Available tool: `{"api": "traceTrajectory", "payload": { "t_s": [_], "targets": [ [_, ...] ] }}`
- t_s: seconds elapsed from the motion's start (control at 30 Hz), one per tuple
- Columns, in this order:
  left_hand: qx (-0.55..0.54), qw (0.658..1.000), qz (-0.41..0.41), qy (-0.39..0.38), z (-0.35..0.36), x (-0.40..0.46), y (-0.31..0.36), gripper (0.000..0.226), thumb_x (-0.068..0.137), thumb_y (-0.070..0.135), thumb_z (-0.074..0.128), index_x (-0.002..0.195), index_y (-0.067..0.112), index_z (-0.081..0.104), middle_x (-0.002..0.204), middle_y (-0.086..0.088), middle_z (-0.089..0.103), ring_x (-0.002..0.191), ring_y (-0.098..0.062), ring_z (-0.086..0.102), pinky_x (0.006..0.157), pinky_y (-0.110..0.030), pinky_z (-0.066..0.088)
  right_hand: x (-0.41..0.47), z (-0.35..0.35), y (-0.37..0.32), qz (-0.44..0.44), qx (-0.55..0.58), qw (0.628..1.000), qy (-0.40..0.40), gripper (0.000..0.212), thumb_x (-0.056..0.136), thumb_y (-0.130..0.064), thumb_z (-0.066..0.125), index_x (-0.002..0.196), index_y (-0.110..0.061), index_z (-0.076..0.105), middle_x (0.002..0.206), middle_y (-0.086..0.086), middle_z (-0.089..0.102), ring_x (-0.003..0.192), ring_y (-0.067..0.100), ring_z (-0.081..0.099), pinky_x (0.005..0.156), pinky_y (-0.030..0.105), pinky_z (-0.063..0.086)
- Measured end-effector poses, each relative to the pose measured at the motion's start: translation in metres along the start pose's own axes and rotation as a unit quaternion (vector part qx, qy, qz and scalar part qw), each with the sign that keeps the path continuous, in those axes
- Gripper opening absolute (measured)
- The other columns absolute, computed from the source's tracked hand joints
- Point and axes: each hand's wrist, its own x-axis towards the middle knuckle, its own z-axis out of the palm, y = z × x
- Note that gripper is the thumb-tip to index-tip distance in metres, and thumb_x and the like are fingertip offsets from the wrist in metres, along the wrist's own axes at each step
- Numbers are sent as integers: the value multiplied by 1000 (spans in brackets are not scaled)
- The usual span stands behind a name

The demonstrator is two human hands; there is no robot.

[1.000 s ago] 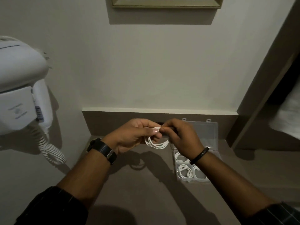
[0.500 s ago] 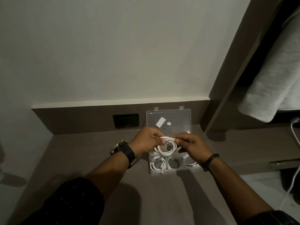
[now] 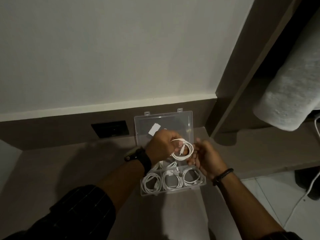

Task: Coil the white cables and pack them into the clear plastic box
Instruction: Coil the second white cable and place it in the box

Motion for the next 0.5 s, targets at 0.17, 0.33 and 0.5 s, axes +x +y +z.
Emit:
{"api": "traceTrajectory", "payload": {
  "t_s": [0.17, 0.33, 0.5],
  "targets": [
    [52, 998, 20, 0, 28, 16, -9, 27, 82, 23, 59, 92, 2, 73, 91, -15, 75, 82, -25, 68, 75, -37, 53, 9, -27, 7, -25, -140, 986, 82, 22, 87, -18, 62, 69, -11, 72, 57, -1, 67, 44, 10, 48, 43, 20, 39],
    [100, 990, -49, -85, 51, 32, -22, 38, 77, 36, 52, 86, 6, 73, 87, -14, 74, 82, -28, 67, 77, -44, 51, 11, -48, 20, -7, -200, 965, 169, 24, 84, -14, 66, 72, 6, 67, 51, 7, 52, 40, 10, 39, 38, 17, 34],
    [244, 965, -53, -81, 67, 42, -38, 25, 91, 23, 57, 81, 4, 69, 89, -17, 66, 86, -30, 61, 81, -42, 48, 24, -48, 30, -24, -397, 899, 182, 39, 83, -22, 65, 58, 7, 59, 50, 3, 40, 49, 10, 37, 47, 24, 33]
  ]
}}
